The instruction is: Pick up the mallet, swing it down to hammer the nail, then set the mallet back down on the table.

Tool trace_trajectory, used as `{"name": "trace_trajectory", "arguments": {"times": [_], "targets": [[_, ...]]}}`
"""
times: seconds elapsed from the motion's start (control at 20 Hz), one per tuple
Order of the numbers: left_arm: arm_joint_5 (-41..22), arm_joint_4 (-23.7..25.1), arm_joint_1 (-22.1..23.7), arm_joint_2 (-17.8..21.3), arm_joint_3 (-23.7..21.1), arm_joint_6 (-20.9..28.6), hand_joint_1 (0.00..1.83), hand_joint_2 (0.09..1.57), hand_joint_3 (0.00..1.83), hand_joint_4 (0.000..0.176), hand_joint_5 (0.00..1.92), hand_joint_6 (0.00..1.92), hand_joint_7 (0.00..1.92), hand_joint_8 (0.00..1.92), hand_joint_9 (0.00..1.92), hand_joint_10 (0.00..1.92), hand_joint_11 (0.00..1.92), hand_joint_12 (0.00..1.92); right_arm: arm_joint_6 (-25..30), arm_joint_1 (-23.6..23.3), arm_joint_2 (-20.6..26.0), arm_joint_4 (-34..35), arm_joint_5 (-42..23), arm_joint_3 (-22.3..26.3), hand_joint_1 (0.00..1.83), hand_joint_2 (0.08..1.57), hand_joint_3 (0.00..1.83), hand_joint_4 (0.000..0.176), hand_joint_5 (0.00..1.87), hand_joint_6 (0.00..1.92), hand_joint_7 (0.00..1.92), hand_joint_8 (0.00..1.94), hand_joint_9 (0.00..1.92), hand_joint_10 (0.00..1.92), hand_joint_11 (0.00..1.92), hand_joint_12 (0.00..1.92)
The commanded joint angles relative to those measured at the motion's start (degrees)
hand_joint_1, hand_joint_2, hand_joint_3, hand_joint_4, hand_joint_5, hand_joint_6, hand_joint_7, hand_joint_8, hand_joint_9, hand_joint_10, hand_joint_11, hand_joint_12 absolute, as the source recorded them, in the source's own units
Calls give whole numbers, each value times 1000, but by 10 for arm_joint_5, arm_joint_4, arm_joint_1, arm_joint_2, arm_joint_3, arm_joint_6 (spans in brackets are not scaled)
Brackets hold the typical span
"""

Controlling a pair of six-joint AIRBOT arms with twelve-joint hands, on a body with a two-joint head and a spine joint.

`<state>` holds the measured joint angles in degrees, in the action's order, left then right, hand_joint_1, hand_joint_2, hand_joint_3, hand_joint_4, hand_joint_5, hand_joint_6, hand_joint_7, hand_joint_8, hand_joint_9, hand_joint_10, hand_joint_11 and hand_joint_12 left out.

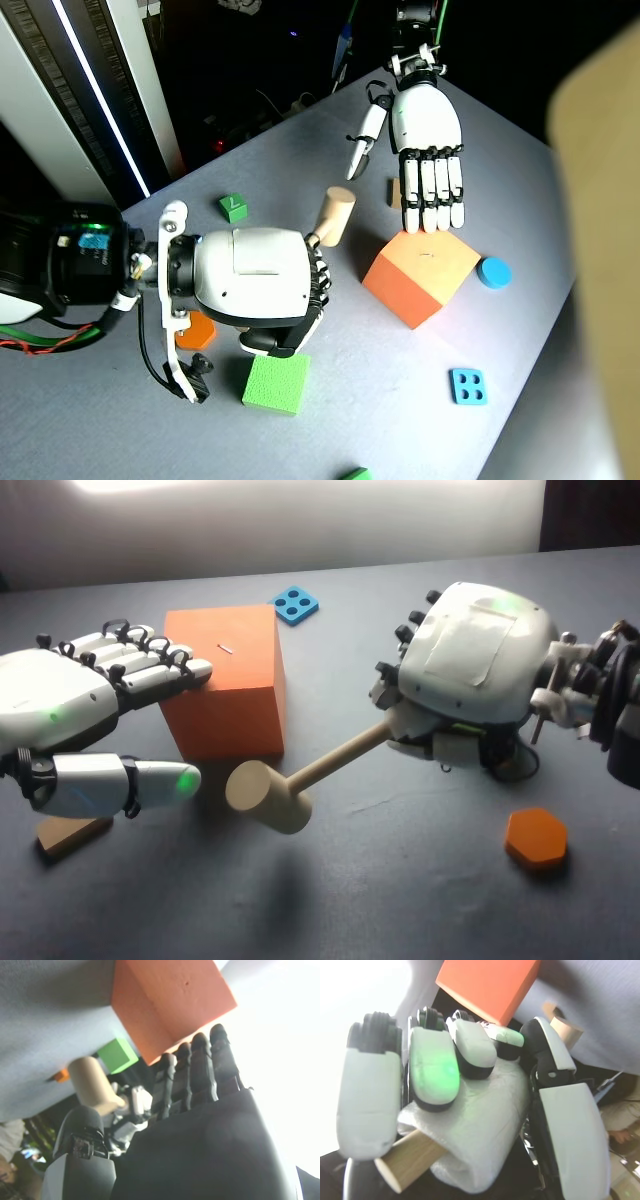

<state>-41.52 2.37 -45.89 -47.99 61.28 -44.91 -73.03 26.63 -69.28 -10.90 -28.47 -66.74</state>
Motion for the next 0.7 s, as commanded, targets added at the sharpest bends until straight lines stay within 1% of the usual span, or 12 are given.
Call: {"name": "trace_trajectory", "arguments": {"times": [0.0, 0.2, 0.25, 0.35, 0.4, 0.5, 0.55, 0.6, 0.65], "targets": [[-64, -11, 7, 9, 1, 2, 0, 1214, 0, 0, 89, 4, 63, 4, 40, 3, 10, 11, 7, -4, 1, -1, -76, -1, 310, 1571, 131, 176, 1412, 1921, 1674, 1941, 1757, 1921, 1858, 1921], [-56, 10, 26, 21, 0, 11, 0, 1218, 1, 0, 85, 3, 50, 3, 28, 5, 9, 9, 14, 2, -23, -31, -95, -11, 302, 1571, 82, 176, 1339, 1921, 1593, 1941, 1694, 1921, 1812, 1921], [-52, 20, 33, 25, 1, 16, 0, 1217, 1, 0, 76, 0, 34, 0, 13, 0, 1, 1, 14, 2, -30, -32, -95, -14, 310, 1571, 68, 176, 1318, 1921, 1574, 1941, 1682, 1921, 1810, 1921], [-41, 47, 50, 33, 1, 32, 0, 1216, 0, 0, 100, 10, 70, 15, 47, 14, 18, 8, 14, 3, -41, -38, -96, -20, 300, 1571, 43, 176, 1291, 1921, 1545, 1941, 1658, 1921, 1786, 1921], [-33, 64, 60, 37, 0, 42, 0, 1215, 0, 0, 96, 7, 62, 10, 42, 11, 17, 8, 13, 5, -48, -39, -98, -25, 277, 1571, 29, 176, 1250, 1921, 1498, 1941, 1632, 1921, 1761, 1921], [-26, 86, 77, 47, -2, 52, 0, 1212, 0, 0, 83, 1, 53, 5, 34, 6, 8, 5, -2, 13, -62, -38, -103, -36, 286, 1515, 0, 175, 1109, 1921, 1317, 1941, 1495, 1921, 1626, 1921], [-21, 97, 86, 53, -5, 56, 0, 1213, 0, 0, 84, 1, 55, 5, 36, 6, 8, 5, -12, 18, -71, -38, -109, -43, 320, 1487, 0, 166, 1046, 1921, 1250, 1941, 1438, 1921, 1573, 1921], [-16, 108, 93, 58, -7, 61, 0, 1214, 0, 0, 85, 1, 51, 3, 29, 3, 4, 4, -18, 22, -74, -38, -114, -46, 372, 1438, 0, 0, 927, 1921, 1136, 1941, 1307, 1921, 1434, 1921], [-7, 122, 101, 62, -10, 67, 0, 1213, 0, 0, 95, 5, 62, 7, 41, 7, 16, 9, -24, 25, -77, -36, -117, -48, 398, 1412, 0, 0, 857, 1921, 1051, 1941, 1205, 1921, 1312, 1921]]}}
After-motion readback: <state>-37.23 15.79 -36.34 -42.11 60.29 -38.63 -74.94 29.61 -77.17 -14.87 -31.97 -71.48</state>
